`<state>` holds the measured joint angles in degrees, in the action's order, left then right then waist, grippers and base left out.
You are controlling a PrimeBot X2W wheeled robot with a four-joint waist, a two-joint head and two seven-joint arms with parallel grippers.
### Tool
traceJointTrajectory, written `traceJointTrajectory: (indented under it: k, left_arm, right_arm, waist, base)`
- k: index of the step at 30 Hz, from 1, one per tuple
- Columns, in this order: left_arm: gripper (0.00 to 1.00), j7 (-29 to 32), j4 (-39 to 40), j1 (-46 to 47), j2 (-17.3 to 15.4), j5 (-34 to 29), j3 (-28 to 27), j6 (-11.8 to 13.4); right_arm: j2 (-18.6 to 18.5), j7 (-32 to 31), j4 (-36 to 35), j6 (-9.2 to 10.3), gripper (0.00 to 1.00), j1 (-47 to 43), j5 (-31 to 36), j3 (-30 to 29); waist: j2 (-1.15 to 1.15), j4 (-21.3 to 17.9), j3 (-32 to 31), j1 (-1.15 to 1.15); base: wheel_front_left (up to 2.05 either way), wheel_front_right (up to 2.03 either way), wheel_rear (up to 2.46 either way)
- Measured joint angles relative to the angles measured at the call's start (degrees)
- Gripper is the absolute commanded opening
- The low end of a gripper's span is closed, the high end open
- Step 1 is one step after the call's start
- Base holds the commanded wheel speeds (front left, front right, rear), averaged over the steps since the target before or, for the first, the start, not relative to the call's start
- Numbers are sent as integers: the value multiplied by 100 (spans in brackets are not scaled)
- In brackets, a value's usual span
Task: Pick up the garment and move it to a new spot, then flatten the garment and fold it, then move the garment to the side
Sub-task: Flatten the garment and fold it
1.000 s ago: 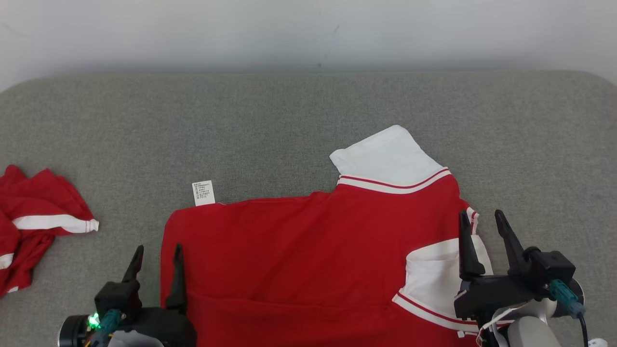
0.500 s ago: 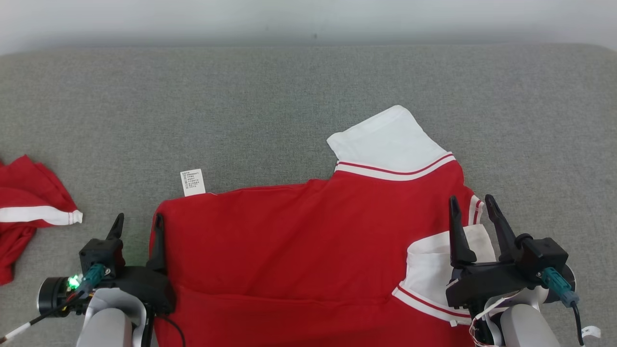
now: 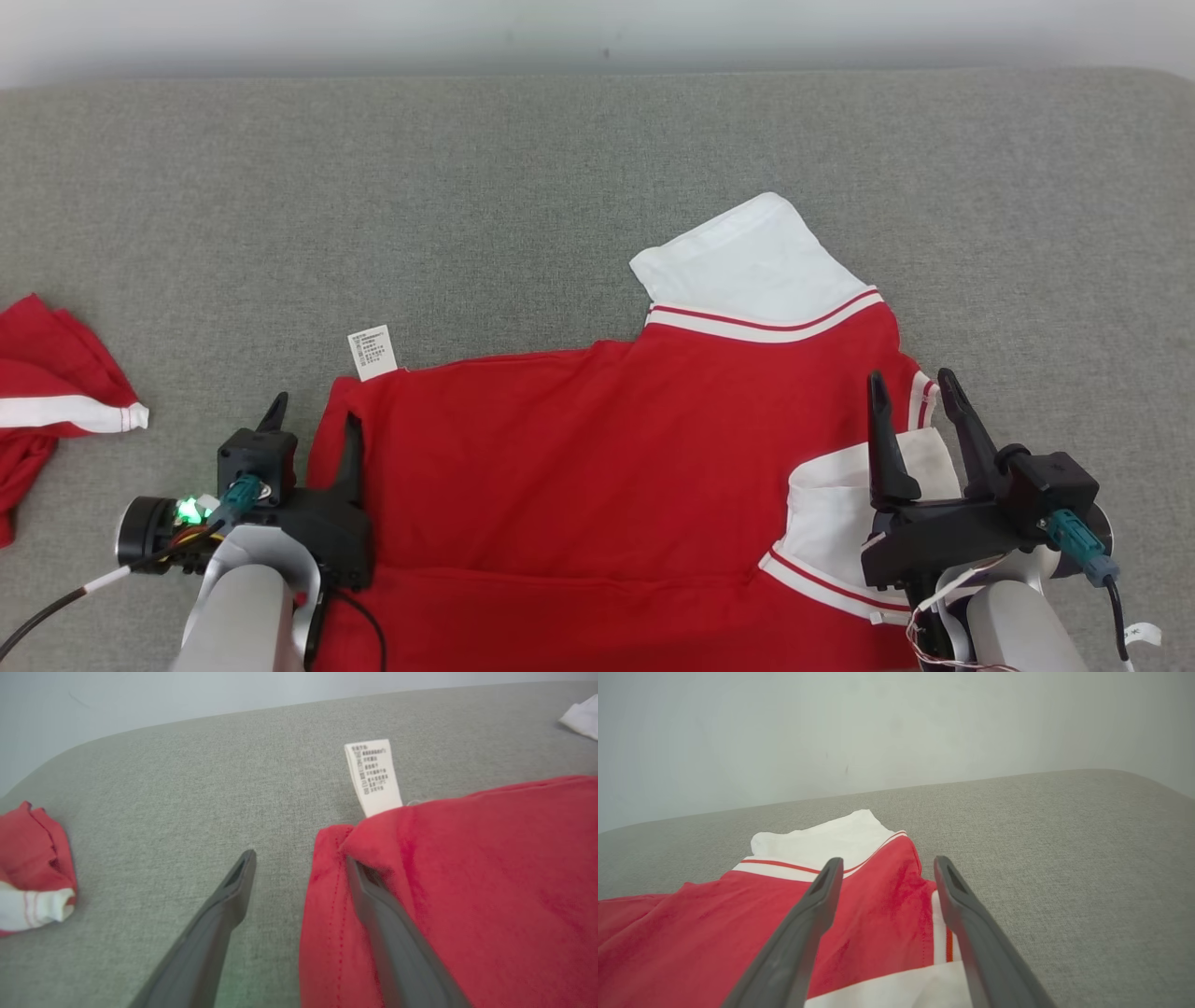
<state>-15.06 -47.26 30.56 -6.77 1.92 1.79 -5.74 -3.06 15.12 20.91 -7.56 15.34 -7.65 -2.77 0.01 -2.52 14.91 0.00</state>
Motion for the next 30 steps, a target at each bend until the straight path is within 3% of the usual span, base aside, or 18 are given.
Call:
traceJointTrajectory:
  k: [3,5,6,7,8,9,14,21,25,30]
  left_arm:
    - [97,-1,-62,77,12,-45,112,-10]
    - [81,0,-99,125,11,-82,183,-26]
    - [67,-1,-114,138,10,-94,212,-31]
    - [43,-1,-156,151,9,-108,254,-32]
    - [27,-4,-189,158,11,-136,293,-33]
    - [0,-4,-220,171,16,-149,314,-33]
    - [0,-5,-294,259,18,-145,349,-21]
    - [0,-1,104,248,45,-46,244,322]
    - [0,-1,313,145,105,-5,220,416]
    - [0,-1,606,113,193,29,275,454]
  right_arm:
    - [0,0,0,0,100,30,1,20]
    - [0,0,1,0,100,79,4,33]
    - [-1,0,-4,0,100,100,18,40]
    - [-1,0,-10,0,100,113,19,44]
    - [-1,0,-10,0,100,118,19,51]
    - [-2,0,-10,0,100,120,19,60]
    - [-45,0,-15,0,100,238,-16,148]
    - [-390,0,182,0,100,945,-166,307]
    - [-744,-40,824,0,100,1528,-187,678]
    - [-1190,-764,1897,0,100,2591,-232,1219]
  waist:
    - [0,14,23,0]
    - [0,23,33,0]
    - [0,28,37,0]
    - [0,33,41,0]
    - [0,36,46,0]
    - [0,40,53,0]
    - [0,68,91,0]
    - [0,186,130,0]
    - [0,325,134,0]
    - [0,583,204,0]
  base:
    - [0,0,0]
    - [0,0,0]
    - [0,0,0]
    - [0,0,0]
    - [0,0,0]
    - [0,0,0]
    - [0,0,0]
    - [0,0,0]
    - [0,0,0]
    - [0,0,0]
